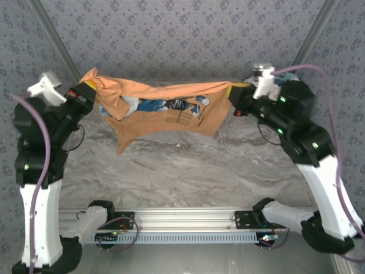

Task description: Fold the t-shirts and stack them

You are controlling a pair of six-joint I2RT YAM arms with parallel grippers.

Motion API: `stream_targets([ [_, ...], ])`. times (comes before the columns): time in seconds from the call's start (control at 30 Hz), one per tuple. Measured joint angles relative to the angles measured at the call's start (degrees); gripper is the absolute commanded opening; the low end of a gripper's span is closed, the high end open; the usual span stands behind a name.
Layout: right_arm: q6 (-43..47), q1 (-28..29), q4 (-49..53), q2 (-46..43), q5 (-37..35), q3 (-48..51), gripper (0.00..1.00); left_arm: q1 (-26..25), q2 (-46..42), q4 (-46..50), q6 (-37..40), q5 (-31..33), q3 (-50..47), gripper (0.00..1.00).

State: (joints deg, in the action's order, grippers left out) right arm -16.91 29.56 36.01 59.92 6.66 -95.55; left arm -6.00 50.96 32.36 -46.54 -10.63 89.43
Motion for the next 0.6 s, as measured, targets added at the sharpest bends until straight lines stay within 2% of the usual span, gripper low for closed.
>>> stream_targets([
  [0.1,-0.17,-0.39,-0.44,-4.2,-0.42,-0.26,0.0,0.0,-2.34,-2.75,-1.09,-0.5,1.05,0.01],
  [0.2,-0.26,-1.11,-0.98,-4.55,-1.09,-1.11,0.0,0.0,-1.44,-5.53,-2.89,-0.52,2.51,0.05],
  [0.3,-1.49,-4.17,-0.96,-0.66,-2.1,-1.75,0.0,-0.2,2.43,-7.28,-6.14,0.15,2.6,0.05],
  [0.43,-5.75,-12.57,-1.27,10.34,-0.85,-1.77,0.0,-2.38,14.62,-7.87,-9.38,2.6,2.99,0.02],
  [0.47,-6.75,-14.47,-1.81,13.57,-0.61,-1.66,0.0,-2.89,18.6,-8.17,-9.79,2.93,3.02,0.07],
  [0.5,-7.5,-15.82,-2.69,16.83,-0.33,-1.27,0.0,-3.21,22.6,-8.7,-10.16,2.97,3.02,0.16],
  [0.53,-8.22,-17.14,-3.61,20.7,-0.13,-0.79,0.04,-3.52,27.32,-9.49,-10.38,2.89,3.15,0.34],
  [0.57,-8.96,-18.4,-4.22,25.0,0.26,-0.55,0.21,-3.67,32.87,-9.84,-10.6,2.19,3.69,0.5],
  [0.6,-9.6,-19.39,-4.7,28.85,0.72,-0.48,0.34,-3.76,37.75,-9.99,-10.91,1.16,4.44,0.56],
])
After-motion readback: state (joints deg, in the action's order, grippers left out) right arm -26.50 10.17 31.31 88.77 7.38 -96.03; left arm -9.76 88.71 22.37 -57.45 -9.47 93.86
